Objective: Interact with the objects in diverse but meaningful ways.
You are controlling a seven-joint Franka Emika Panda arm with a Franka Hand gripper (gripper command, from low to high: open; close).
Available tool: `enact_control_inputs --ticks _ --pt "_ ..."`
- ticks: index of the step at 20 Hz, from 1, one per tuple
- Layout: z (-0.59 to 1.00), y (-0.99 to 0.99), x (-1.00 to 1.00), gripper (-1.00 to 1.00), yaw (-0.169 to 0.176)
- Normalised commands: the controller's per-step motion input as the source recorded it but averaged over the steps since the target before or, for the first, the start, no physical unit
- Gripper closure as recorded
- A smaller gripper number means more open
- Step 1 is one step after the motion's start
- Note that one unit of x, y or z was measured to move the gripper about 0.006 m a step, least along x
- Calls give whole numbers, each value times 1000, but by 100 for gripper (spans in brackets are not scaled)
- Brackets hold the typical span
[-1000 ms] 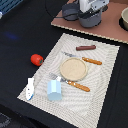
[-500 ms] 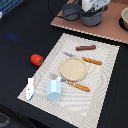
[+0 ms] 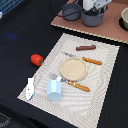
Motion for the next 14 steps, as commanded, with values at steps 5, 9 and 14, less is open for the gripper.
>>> enact_control_inputs --ticks 5,9,14 --pt "1000 332 208 -100 15" --pt "884 66 0 -100 52" --pt "533 -530 -53 -100 36"
